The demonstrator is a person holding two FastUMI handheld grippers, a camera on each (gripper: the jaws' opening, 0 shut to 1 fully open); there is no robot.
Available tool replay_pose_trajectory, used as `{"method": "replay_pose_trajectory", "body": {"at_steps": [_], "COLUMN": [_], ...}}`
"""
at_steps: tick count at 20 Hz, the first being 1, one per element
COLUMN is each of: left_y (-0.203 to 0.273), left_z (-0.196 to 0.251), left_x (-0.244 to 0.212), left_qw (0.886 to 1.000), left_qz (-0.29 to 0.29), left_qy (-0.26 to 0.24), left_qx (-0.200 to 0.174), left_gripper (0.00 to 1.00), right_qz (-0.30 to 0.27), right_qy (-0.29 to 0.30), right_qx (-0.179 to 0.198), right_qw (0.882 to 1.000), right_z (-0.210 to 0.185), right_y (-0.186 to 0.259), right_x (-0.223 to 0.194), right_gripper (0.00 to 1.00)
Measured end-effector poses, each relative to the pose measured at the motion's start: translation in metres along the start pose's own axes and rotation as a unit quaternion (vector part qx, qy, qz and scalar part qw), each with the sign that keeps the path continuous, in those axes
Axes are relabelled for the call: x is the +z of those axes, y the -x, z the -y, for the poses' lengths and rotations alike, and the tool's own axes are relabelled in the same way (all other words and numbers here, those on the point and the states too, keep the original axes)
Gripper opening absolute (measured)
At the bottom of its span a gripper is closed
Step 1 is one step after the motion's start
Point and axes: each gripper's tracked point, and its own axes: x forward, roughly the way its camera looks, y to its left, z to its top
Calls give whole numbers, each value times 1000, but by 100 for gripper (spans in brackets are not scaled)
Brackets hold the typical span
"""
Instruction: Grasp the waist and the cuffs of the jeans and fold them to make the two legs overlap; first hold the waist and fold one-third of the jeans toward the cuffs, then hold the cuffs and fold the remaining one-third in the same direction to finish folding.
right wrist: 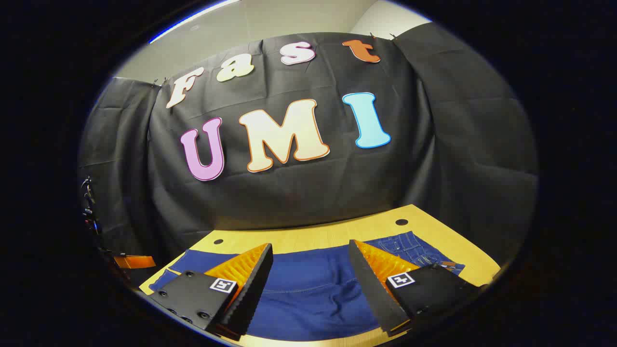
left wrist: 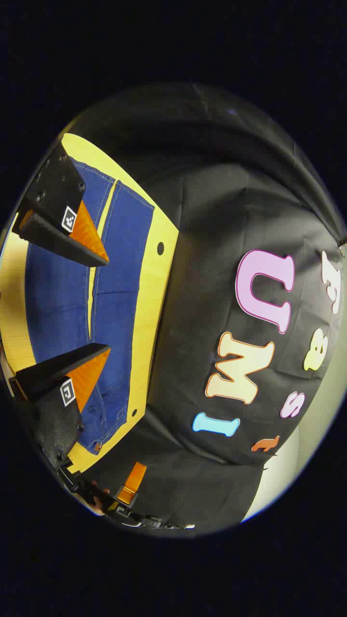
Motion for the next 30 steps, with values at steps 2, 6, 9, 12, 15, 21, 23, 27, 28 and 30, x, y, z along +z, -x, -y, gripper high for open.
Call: {"method": "replay_pose_trajectory", "body": {"at_steps": [2,6,9,12,15,21,23,27,28,30], "left_y": [0,1,2,1,1,5,12,31,33,38], "left_z": [-4,-14,-21,-31,-33,-53,-47,-61,-68,-82], "left_x": [-4,-13,-20,-29,-37,-73,-95,-130,-136,-149], "left_qw": [1000,1000,1000,999,998,986,972,932,920,889], "left_qz": [-6,-15,-27,-41,-56,-137,-187,-276,-297,-338], "left_qy": [4,3,-4,-15,-21,-58,-69,-129,-156,-217], "left_qx": [0,1,-4,-8,-32,-77,-124,-195,-204,-218], "left_gripper": [93,94,94,94,94,94,93,93,93,93], "right_qz": [-4,-17,-28,-36,-51,-81,-90,-98,-98,-102], "right_qy": [0,3,-3,-4,6,49,47,40,39,35], "right_qx": [0,-3,-5,-8,-12,-19,-17,-19,-20,-23], "right_qw": [1000,1000,1000,999,999,995,995,994,994,994], "right_z": [-3,-5,-6,-8,-9,-5,-6,-3,-1,1], "right_y": [2,8,10,13,17,38,42,44,45,45], "right_x": [-4,-13,-20,-23,-32,-54,-61,-66,-67,-69], "right_gripper": [97,98,98,97,98,98,98,98,98,98]}}
